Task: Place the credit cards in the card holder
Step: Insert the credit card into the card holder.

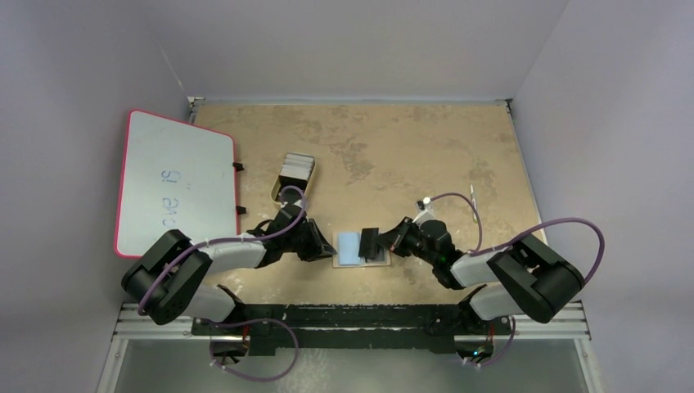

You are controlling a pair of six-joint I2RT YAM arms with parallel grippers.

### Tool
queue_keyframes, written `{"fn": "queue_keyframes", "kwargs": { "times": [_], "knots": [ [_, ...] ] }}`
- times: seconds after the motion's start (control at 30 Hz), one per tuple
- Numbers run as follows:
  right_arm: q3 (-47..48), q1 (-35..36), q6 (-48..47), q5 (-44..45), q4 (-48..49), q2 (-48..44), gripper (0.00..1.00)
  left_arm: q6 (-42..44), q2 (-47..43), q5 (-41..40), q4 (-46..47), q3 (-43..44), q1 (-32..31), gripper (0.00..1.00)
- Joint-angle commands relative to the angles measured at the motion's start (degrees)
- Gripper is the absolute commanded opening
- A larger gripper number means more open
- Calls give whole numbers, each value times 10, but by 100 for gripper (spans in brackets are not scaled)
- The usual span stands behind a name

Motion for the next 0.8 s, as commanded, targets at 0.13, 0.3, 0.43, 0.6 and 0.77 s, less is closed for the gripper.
{"fn": "queue_keyframes", "kwargs": {
  "times": [0.13, 0.3, 0.43, 0.6, 0.77],
  "knots": [
    [-5, -2, -42, 7, 30, 21, 0, -9, 14, -6, 9, -6, -5, 17],
    [-8, -3, -30, -22, 81, 48, 0, -11, 16, -6, 13, -7, -6, 17],
    [-5, -2, -23, -26, 53, 36, 0, -12, 22, -6, 22, -5, -8, 16],
    [-6, -1, -26, -30, 21, 16, 0, -12, 41, -11, 19, 2, -11, 16],
    [-2, -1, -25, -40, 6, 22, 0, -14, 41, -16, 15, 5, -12, 16]
  ]
}}
